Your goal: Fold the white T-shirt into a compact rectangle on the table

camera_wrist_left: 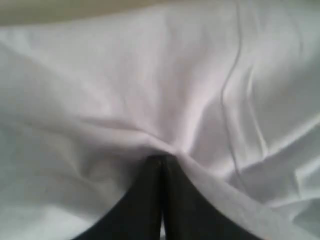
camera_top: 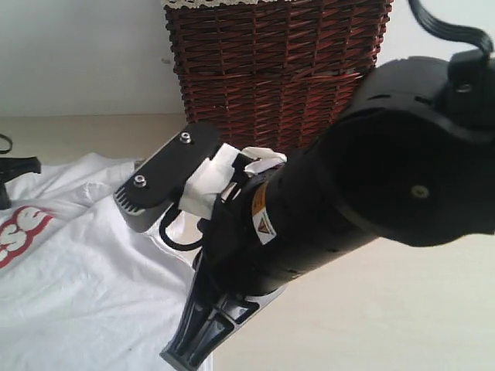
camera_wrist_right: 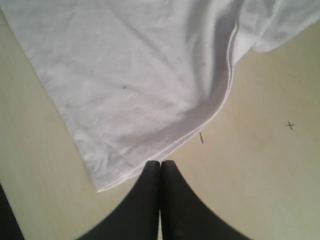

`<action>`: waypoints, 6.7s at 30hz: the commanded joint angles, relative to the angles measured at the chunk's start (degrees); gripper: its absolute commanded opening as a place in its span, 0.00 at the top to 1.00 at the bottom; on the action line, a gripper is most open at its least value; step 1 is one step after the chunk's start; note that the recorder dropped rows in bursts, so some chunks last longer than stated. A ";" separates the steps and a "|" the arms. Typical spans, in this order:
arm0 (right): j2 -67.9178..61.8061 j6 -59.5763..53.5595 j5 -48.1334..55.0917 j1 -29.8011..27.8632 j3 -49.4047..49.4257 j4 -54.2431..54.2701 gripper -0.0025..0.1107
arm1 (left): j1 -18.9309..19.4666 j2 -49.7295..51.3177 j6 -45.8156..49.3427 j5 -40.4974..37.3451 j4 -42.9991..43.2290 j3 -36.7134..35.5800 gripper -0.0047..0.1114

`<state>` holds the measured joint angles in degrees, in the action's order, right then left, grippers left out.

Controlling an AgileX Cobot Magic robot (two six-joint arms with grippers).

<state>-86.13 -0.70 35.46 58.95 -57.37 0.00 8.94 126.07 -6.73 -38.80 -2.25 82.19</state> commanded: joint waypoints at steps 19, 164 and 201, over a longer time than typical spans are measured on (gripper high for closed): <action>-25.59 -5.90 -8.73 -0.35 -12.52 7.19 0.98 | 1.38 -14.51 1.61 -6.88 7.91 -11.34 0.96; -33.36 29.24 0.55 -13.69 -19.60 -45.40 0.98 | -3.23 -22.41 12.72 3.59 -4.33 -19.55 0.96; -20.47 44.05 9.95 -16.48 -3.02 -49.30 0.61 | -12.04 -22.31 21.73 -8.19 -9.64 -19.55 0.96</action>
<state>-106.96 36.64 44.94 42.85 -60.27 -43.24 -1.42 104.14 13.70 -46.95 -11.12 62.72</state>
